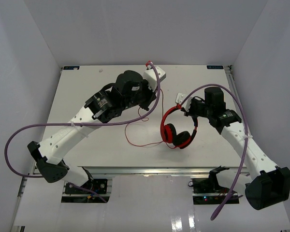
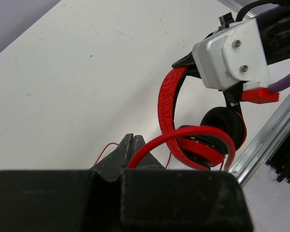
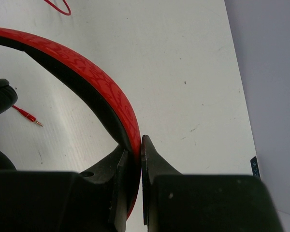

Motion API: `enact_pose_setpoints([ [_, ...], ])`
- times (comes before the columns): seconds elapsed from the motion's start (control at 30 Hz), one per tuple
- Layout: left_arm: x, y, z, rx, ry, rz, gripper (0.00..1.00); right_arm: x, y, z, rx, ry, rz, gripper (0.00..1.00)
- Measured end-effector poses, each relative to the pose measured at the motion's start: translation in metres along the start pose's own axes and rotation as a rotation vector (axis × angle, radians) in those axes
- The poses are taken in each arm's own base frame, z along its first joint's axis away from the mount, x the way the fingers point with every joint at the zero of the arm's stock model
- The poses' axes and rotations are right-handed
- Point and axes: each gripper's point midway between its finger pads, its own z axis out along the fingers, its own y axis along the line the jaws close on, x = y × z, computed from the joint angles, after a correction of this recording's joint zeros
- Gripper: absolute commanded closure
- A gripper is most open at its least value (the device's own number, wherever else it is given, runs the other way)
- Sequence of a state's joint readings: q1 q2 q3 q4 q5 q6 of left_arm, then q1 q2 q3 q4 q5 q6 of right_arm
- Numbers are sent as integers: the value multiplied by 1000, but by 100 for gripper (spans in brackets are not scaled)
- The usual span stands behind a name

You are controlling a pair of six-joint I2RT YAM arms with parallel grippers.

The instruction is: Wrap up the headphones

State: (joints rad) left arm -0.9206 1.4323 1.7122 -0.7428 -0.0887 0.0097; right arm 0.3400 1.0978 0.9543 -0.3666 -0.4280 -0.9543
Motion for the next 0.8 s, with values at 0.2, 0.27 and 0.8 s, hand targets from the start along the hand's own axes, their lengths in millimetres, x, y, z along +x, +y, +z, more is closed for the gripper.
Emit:
enact_pose_setpoints([
  [0.2,-20,6,13,13,-22,35,100,-2,2,2,-13,-9,2,92],
  [0.27,-21,19,15,3,-23,27,100,-8,3,0,-15,-29,-4,92],
  [0.8,20,105,29,-37,19,-105,100,-64,22,-27,-133,-199,-5,92],
])
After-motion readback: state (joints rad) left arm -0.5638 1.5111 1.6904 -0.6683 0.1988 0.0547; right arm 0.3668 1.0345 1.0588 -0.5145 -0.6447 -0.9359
